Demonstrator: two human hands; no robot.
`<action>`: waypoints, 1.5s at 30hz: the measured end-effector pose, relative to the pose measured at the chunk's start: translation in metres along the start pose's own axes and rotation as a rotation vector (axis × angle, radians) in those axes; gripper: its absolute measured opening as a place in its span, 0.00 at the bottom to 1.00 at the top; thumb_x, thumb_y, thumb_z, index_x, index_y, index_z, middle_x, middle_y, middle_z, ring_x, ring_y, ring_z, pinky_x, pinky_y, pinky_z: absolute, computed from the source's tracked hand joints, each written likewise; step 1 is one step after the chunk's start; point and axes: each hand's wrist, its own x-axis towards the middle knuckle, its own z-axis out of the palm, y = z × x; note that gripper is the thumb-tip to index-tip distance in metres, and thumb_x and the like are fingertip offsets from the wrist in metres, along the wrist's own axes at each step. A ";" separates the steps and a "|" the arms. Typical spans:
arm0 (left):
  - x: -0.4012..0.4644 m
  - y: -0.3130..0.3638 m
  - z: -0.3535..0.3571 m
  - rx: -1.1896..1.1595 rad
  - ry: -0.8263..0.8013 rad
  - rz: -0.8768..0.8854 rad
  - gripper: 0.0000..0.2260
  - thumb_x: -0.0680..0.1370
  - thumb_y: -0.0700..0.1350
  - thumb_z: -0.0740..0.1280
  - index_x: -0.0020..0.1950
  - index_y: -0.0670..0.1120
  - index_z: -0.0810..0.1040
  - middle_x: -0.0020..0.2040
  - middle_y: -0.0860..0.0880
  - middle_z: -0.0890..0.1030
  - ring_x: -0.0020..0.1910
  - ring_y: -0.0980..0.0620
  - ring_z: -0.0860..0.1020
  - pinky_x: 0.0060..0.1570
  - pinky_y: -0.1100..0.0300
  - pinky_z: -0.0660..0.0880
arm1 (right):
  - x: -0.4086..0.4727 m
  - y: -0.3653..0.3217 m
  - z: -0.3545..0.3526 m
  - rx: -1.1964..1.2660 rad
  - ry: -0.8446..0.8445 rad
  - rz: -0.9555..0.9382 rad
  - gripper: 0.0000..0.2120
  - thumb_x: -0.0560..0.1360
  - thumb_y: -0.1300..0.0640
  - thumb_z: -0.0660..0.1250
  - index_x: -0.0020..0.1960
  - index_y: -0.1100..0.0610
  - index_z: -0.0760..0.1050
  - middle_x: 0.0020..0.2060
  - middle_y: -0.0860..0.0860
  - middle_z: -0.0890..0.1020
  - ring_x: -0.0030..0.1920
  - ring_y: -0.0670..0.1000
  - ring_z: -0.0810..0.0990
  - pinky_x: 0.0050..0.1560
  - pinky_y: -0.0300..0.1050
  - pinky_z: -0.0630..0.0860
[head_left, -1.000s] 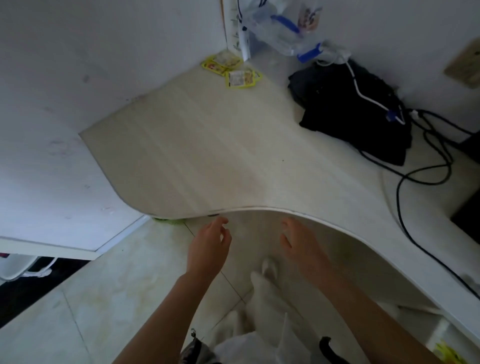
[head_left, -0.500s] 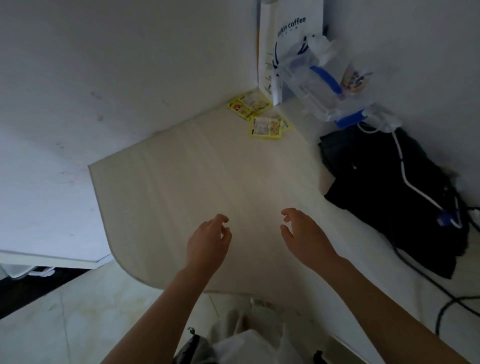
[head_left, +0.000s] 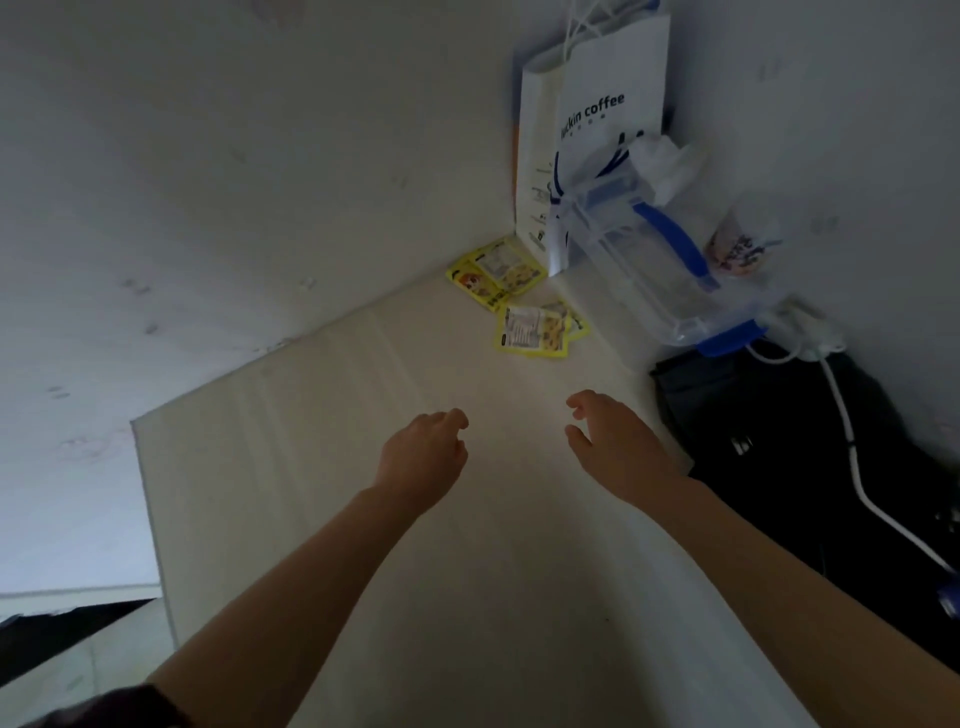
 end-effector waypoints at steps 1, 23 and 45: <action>0.016 -0.002 -0.003 0.028 -0.024 0.018 0.13 0.80 0.46 0.59 0.64 0.50 0.72 0.58 0.51 0.79 0.58 0.49 0.76 0.53 0.52 0.76 | 0.012 0.001 -0.002 -0.011 -0.004 0.004 0.16 0.79 0.54 0.60 0.66 0.54 0.68 0.58 0.52 0.77 0.59 0.53 0.75 0.56 0.47 0.73; 0.318 0.002 -0.019 0.195 -0.018 0.229 0.13 0.81 0.40 0.57 0.65 0.42 0.71 0.64 0.43 0.74 0.66 0.43 0.69 0.56 0.47 0.73 | 0.224 0.011 0.000 -0.247 -0.046 -0.052 0.22 0.76 0.47 0.65 0.64 0.58 0.68 0.57 0.55 0.73 0.57 0.57 0.72 0.54 0.51 0.75; 0.332 -0.007 -0.018 0.520 -0.321 0.366 0.27 0.77 0.48 0.65 0.74 0.53 0.61 0.71 0.49 0.65 0.72 0.43 0.60 0.70 0.44 0.59 | 0.205 0.026 0.034 -0.397 0.055 -0.113 0.22 0.58 0.55 0.80 0.48 0.57 0.77 0.43 0.55 0.76 0.40 0.56 0.77 0.37 0.49 0.78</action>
